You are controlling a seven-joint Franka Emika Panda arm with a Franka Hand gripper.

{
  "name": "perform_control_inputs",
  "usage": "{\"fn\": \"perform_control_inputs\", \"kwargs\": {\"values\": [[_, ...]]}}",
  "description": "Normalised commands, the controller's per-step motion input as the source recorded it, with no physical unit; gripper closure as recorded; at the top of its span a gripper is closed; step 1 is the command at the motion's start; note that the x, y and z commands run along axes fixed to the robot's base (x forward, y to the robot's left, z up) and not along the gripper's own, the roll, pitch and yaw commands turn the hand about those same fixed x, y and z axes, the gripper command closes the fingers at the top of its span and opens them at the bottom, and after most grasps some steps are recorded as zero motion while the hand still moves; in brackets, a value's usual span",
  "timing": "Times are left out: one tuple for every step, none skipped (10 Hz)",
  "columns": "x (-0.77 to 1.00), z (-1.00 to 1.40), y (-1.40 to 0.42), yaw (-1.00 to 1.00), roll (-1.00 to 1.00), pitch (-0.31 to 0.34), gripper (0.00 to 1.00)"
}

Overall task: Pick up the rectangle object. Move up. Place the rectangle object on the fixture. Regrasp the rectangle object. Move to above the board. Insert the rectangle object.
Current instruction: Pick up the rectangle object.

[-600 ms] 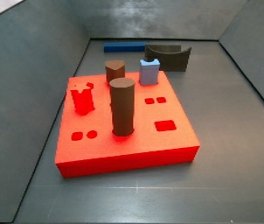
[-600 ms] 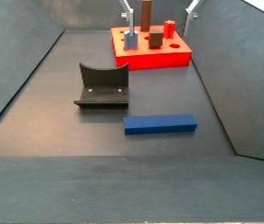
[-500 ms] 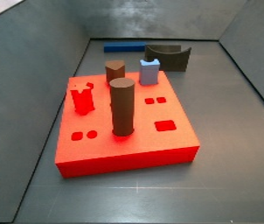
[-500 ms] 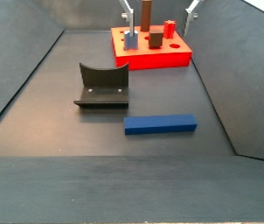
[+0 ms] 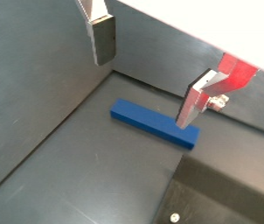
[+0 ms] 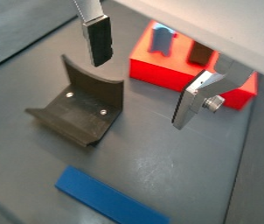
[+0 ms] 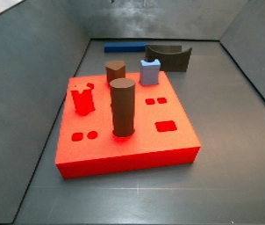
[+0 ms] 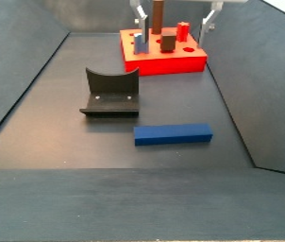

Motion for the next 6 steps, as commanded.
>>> {"fn": "perform_control_inputs", "kwargs": {"values": [[0.17,-0.24,0.08,-0.85,-0.04,0.036,0.0],[0.16,-0.25,0.07,-0.86,-0.04,0.036,0.0],[0.16,-0.2,0.07,-0.83,-0.07,0.011,0.0],[0.17,-0.2,0.1,-0.8,-0.08,0.003,0.0],[0.22,-0.2,0.11,-0.79,-0.08,0.004,0.0],[0.28,-0.23,0.13,-0.77,-0.06,0.014,0.0]]}}
